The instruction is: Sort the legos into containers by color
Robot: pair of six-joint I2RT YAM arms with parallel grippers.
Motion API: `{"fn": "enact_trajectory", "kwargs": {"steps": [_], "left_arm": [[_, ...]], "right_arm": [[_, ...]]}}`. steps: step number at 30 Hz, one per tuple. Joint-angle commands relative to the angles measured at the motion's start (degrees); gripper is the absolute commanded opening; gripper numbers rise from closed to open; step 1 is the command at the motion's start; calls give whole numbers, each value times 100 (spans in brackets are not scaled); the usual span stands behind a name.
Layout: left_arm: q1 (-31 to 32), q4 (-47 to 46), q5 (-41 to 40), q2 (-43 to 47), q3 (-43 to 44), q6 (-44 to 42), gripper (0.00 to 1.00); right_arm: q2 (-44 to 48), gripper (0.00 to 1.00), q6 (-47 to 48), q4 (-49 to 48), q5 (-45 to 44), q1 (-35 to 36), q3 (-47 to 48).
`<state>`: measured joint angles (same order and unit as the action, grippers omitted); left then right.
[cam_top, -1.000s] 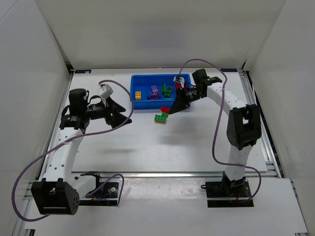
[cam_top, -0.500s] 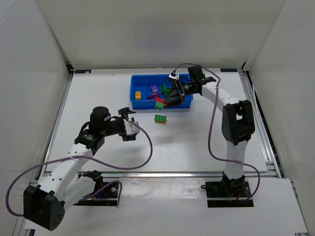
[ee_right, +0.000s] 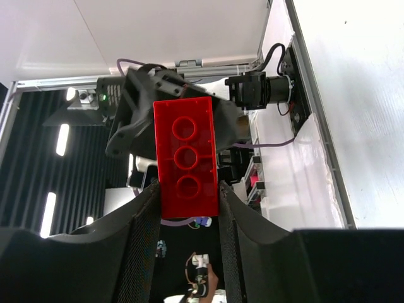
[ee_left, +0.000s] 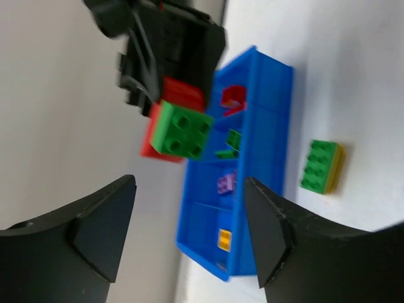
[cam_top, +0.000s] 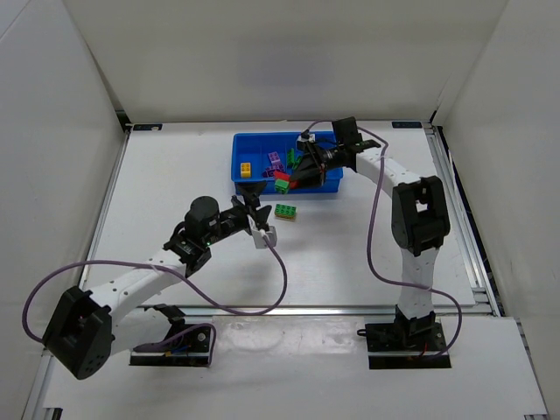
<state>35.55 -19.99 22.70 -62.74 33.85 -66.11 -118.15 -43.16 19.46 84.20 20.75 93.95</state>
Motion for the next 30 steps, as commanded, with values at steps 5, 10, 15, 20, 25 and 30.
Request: {"fn": "enact_trajectory", "kwargs": {"steps": [5, 10, 15, 20, 25, 30], "left_arm": [[347, -1139, -380, -256, -124, -341, 77], [461, -1235, -284, -405, -89, -544, 77], [488, -1323, -222, -564, -54, -649, 77], [505, -1394, -196, -695, -53, -728, 73], [506, -1455, -274, -783, -45, -781, 63], [506, -1561, -345, -863, -62, -825, 52]], "right_arm": [[-173, 0, -272, -162, 887, 60, 194], [-191, 0, -413, -206, 931, 78, 255], [-147, 0, -457, -197, 940, 87, 246], [-51, 0, -501, -180, 975, 183, 246], [-24, 0, -483, -127, 1028, 254, 194], [-59, 0, -501, -127, 1045, 271, 176]]}}
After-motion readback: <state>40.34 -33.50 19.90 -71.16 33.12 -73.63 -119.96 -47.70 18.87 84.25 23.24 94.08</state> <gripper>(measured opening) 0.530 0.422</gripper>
